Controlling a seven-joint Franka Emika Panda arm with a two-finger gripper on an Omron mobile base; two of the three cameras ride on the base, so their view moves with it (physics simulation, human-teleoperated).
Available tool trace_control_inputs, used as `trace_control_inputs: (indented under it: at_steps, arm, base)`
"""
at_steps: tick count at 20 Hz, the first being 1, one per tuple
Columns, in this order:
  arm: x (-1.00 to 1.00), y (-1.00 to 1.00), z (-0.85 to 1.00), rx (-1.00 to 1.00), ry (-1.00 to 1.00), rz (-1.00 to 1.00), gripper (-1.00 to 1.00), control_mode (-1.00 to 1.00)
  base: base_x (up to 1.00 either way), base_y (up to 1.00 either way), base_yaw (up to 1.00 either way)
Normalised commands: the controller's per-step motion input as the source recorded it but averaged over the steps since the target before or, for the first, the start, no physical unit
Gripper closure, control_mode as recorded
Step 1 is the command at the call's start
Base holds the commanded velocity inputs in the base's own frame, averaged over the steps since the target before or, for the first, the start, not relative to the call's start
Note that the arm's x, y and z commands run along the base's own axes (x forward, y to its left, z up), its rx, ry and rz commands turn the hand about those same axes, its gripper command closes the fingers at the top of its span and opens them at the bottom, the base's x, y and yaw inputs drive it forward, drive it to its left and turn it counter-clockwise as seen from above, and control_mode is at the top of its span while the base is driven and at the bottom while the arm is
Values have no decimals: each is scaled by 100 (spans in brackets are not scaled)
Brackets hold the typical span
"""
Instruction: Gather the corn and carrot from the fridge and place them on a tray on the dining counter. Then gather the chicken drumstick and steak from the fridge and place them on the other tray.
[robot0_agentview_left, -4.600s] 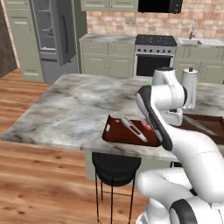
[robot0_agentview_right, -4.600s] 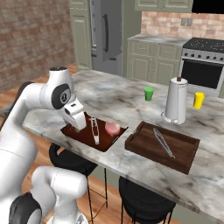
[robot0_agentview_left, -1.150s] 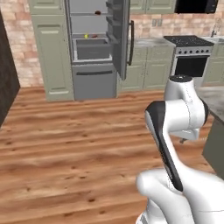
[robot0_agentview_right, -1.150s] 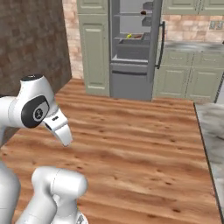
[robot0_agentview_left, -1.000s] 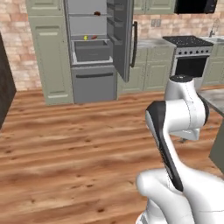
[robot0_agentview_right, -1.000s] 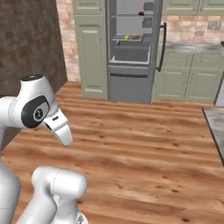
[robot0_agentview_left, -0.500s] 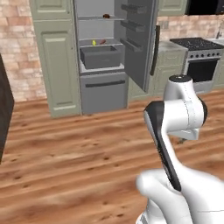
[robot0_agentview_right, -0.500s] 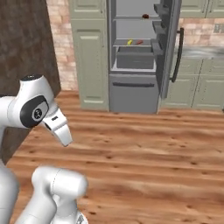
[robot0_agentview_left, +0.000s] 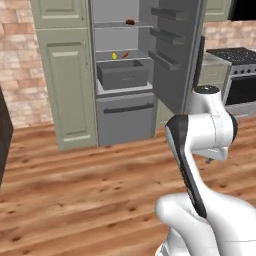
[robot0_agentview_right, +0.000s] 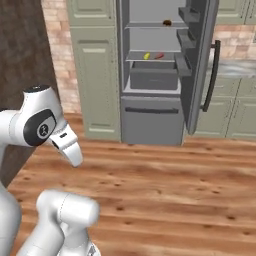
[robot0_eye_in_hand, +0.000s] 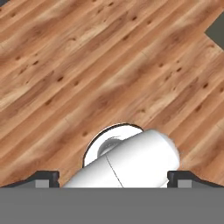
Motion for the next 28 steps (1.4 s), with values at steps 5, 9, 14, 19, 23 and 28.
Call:
trace_control_inputs:
  at_steps: [5, 9, 14, 19, 23, 28]
  arm:
    - [0, 0, 0, 0, 0, 0, -100, 100]
    - [0, 0, 0, 0, 0, 0, -100, 100]
    - [0, 0, 0, 0, 0, 0, -100, 100]
    - [0, 0, 0, 0, 0, 0, -100, 100]
    - [0, 0, 0, 0, 0, 0, -100, 100]
    - [0, 0, 0, 0, 0, 0, -100, 100]
  base:
    - [100, -31, 1]
    - [100, -44, 0]
    - [99, -34, 0]
    - [98, 14, -6]
    - [61, 31, -10]
    - [51, 2, -8]
